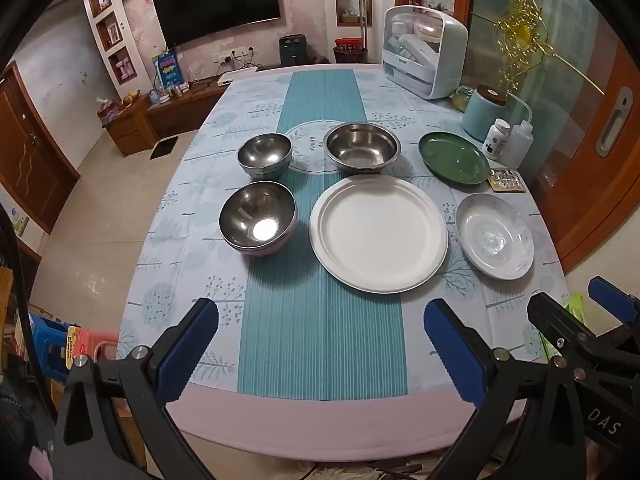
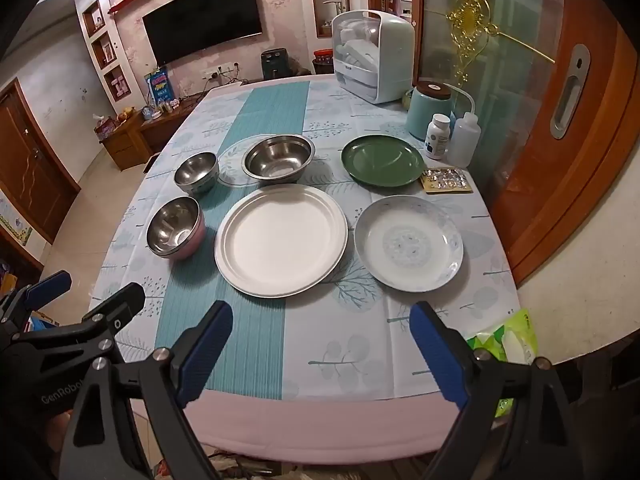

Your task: Organize plates and bowls

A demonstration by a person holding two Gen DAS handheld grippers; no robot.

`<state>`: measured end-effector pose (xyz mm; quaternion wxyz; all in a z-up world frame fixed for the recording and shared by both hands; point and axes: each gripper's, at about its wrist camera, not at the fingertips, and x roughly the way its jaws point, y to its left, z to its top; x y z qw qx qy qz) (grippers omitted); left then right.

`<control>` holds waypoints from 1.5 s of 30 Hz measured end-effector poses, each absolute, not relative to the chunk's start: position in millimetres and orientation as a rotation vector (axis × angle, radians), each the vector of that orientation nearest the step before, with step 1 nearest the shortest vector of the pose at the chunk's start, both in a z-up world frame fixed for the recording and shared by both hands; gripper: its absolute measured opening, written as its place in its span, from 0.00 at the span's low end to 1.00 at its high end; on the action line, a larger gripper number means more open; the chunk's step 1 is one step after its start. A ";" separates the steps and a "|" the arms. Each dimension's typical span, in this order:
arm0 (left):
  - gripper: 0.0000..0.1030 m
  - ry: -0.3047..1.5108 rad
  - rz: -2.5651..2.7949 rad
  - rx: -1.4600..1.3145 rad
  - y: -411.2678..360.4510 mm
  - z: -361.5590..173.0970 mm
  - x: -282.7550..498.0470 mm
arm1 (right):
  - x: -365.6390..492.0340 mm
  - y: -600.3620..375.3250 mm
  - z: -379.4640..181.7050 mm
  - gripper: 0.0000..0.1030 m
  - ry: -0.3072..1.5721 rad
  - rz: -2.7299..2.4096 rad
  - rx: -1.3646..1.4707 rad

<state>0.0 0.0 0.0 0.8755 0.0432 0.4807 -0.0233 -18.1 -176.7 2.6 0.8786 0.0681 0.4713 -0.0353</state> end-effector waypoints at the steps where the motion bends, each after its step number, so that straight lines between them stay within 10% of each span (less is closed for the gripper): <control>1: 0.99 1.003 -0.050 0.089 0.0 0.0 0.0 | -18.3 -176.7 2.6 0.88 0.983 -0.073 0.144; 45: 0.93 1.008 -0.058 0.100 -4.9 -0.6 2.6 | -19.3 -175.9 3.7 0.88 0.973 -0.078 0.138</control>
